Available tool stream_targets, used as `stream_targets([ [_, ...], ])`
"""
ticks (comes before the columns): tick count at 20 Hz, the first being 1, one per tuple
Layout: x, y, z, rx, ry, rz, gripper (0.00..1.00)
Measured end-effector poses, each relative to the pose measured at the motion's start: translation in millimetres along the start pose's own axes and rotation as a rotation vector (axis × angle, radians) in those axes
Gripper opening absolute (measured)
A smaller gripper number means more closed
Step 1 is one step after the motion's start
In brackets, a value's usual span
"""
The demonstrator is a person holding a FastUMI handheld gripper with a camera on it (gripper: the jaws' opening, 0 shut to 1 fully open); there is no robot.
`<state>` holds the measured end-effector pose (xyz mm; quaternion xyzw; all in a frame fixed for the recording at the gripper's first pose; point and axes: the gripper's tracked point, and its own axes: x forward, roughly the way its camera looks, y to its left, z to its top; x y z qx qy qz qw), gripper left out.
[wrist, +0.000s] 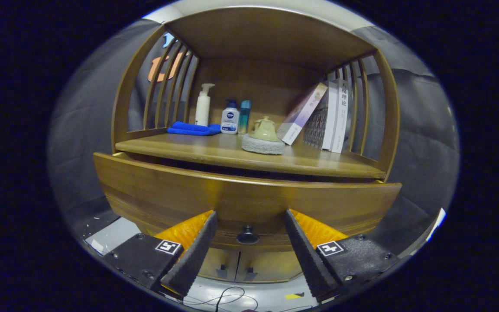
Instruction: Pull open the drawer, take out the items inside it, and place them on the countertop above the cabinet.
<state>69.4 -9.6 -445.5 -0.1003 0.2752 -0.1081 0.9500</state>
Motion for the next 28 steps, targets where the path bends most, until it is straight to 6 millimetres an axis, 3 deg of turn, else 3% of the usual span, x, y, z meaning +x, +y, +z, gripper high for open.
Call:
stream_targets([
  [8, 31.1, -2.7, -2.3, 0.033, 0.074, -0.006, 0.99],
  [13, 30.5, -2.3, -1.9, 0.015, 0.088, 0.012, 0.99],
  [15, 22.7, -12.4, 8.3, 0.032, 0.077, 0.014, 1.00],
  [21, -30.6, -40.9, 49.5, 0.036, 0.017, 0.065, 0.99],
  [28, -134.6, -80.4, 133.2, 0.047, -0.137, 0.154, 1.00],
])
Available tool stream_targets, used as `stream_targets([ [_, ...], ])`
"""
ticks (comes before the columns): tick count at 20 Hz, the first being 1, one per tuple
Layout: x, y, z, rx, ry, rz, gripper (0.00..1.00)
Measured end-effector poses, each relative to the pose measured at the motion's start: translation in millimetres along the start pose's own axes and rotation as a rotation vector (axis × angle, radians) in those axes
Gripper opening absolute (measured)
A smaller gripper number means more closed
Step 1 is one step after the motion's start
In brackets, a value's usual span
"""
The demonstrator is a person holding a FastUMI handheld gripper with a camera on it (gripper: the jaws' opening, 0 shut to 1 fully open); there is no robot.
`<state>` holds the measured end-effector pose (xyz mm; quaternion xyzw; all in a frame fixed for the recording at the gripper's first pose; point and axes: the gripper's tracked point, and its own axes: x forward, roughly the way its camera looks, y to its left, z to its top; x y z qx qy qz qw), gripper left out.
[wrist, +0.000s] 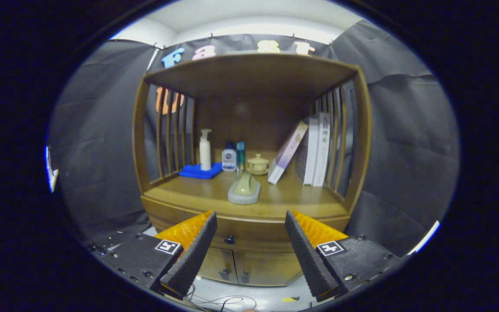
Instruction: Pull open the drawer, take out the items inside it, and place them on the countertop above the cabinet.
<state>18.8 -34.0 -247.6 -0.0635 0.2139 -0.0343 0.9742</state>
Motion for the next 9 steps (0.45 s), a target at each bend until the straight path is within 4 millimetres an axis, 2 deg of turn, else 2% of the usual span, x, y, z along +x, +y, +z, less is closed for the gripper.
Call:
stream_targets([
  [5, -74.1, -36.7, 62.9, 0.025, -0.091, 0.007, 0.99],
  [9, -131.4, -66.2, 93.3, 0.031, -0.134, 0.020, 1.00],
])
